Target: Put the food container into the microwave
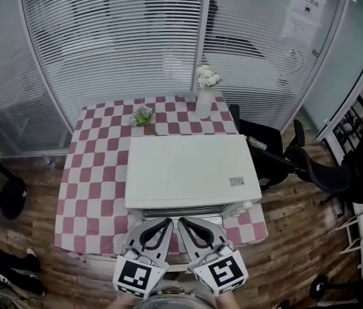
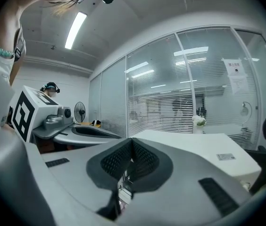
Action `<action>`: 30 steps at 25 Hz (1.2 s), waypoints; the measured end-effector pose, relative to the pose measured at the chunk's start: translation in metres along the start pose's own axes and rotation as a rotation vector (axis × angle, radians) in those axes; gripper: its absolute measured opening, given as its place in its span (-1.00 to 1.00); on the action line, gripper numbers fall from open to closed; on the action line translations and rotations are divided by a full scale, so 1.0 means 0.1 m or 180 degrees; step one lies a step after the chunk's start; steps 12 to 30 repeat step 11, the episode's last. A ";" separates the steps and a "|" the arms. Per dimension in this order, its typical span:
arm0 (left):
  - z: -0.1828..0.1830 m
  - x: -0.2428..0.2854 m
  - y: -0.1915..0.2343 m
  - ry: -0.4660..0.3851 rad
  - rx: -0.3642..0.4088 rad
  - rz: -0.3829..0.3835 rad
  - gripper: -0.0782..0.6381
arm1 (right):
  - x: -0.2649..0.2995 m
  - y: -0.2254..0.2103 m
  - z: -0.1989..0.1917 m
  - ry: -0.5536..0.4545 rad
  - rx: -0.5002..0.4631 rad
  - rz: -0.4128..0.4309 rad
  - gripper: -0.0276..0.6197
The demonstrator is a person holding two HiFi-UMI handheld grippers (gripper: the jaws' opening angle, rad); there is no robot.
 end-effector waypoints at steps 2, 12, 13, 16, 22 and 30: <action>0.00 0.01 0.01 0.0006 0.0008 0.0005 -0.74 | 0.01 0.00 0.01 0.0011 0.0003 0.0016 -0.94; 0.03 0.06 0.04 -0.0029 0.0010 -0.0015 -0.74 | 0.06 -0.03 0.00 0.0044 -0.0012 0.0028 -0.94; 0.03 0.06 0.04 -0.0029 0.0010 -0.0015 -0.74 | 0.06 -0.03 0.00 0.0044 -0.0012 0.0028 -0.94; 0.03 0.06 0.04 -0.0029 0.0010 -0.0015 -0.74 | 0.06 -0.03 0.00 0.0044 -0.0012 0.0028 -0.94; 0.03 0.06 0.04 -0.0029 0.0010 -0.0015 -0.74 | 0.06 -0.03 0.00 0.0044 -0.0012 0.0028 -0.94; 0.03 0.06 0.04 -0.0029 0.0010 -0.0015 -0.74 | 0.06 -0.03 0.00 0.0044 -0.0012 0.0028 -0.94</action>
Point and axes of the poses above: the fingertips, and each gripper's own axes: x forward along the fingers, y to its left, z out of its top, the point moved 1 cm from there along -x, backward along the fingers, and after that the axes turned 9 degrees about z, right-handed, at the moved point
